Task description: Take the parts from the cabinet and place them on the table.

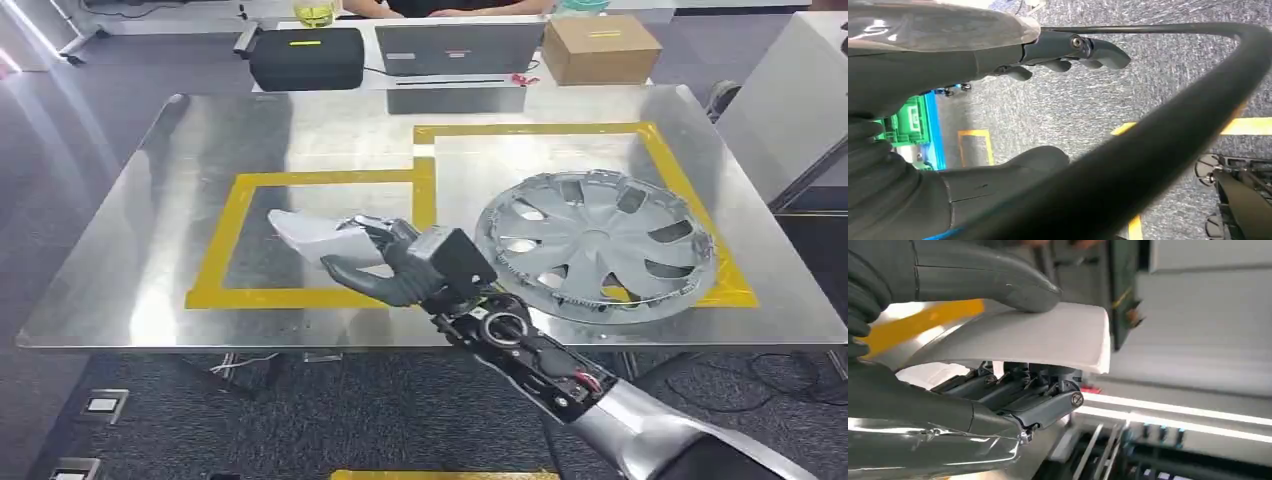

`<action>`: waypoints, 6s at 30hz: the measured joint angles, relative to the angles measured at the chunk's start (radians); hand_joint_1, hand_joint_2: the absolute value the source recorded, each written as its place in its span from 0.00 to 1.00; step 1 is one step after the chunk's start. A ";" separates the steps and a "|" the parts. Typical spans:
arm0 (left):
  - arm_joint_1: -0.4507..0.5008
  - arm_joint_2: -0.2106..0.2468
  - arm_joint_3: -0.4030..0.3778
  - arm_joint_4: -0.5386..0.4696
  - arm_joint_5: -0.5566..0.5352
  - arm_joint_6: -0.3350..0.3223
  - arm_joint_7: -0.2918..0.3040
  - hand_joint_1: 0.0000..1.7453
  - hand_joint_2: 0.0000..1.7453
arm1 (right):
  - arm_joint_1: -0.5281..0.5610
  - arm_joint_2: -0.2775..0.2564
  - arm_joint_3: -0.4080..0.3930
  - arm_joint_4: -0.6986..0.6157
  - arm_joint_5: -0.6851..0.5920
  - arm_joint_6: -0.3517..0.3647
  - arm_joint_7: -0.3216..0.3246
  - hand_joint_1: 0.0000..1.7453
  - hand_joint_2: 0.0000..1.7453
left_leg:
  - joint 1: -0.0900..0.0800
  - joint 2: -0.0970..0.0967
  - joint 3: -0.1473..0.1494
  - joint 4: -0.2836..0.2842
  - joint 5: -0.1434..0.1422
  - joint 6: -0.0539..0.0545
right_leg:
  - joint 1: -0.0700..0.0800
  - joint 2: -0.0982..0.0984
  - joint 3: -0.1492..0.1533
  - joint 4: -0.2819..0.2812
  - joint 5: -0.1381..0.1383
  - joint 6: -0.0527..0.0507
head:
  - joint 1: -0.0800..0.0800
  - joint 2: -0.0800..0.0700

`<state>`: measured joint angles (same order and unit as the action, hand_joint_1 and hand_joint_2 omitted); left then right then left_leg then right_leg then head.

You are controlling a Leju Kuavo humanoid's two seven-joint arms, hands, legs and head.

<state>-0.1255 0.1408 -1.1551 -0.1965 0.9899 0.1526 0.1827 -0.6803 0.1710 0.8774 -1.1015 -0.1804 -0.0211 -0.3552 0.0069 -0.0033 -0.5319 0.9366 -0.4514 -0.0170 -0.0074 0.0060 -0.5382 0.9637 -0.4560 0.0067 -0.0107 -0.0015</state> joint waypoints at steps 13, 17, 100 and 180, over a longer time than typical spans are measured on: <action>0.001 0.005 -0.010 0.000 0.002 -0.003 -0.003 0.00 1.00 | -0.113 0.122 0.013 0.398 0.163 -0.159 0.068 0.75 1.00 | 0.000 0.000 0.000 0.000 0.000 0.000 | 0.000 -0.001 0.000 -0.001 0.000 0.000 | 0.001 0.000; 0.001 0.005 -0.018 0.000 0.002 -0.006 -0.005 0.00 1.00 | -0.120 0.141 0.047 0.471 0.236 -0.235 0.180 0.75 1.00 | 0.000 0.000 0.000 0.000 0.000 0.000 | 0.000 -0.001 0.001 -0.001 0.000 0.000 | 0.002 0.000; 0.009 0.014 -0.069 0.000 0.050 -0.002 -0.035 0.00 0.00 | 0.421 -0.136 -0.118 -0.508 -0.150 0.130 -0.195 0.00 0.00 | -0.001 0.001 0.002 0.009 -0.008 0.007 | -0.002 0.001 0.006 -0.006 -0.001 0.003 | -0.001 0.000; 0.004 0.008 -0.068 0.000 0.050 0.009 -0.014 0.00 0.00 | 0.451 -0.217 -0.190 -0.681 -0.143 0.133 -0.196 0.00 0.00 | 0.007 0.091 0.014 0.011 -0.014 0.017 | 0.003 -0.091 -0.013 0.029 0.009 0.020 | 0.050 0.000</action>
<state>-0.1220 0.1488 -1.2230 -0.1961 1.0395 0.1617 0.1686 -0.2293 -0.0458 0.6870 -1.7823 -0.3239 0.1122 -0.5512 0.0137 0.0881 -0.5179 0.9479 -0.4654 0.0003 -0.0044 -0.0849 -0.5509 0.9924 -0.4467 0.0267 0.0393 -0.0015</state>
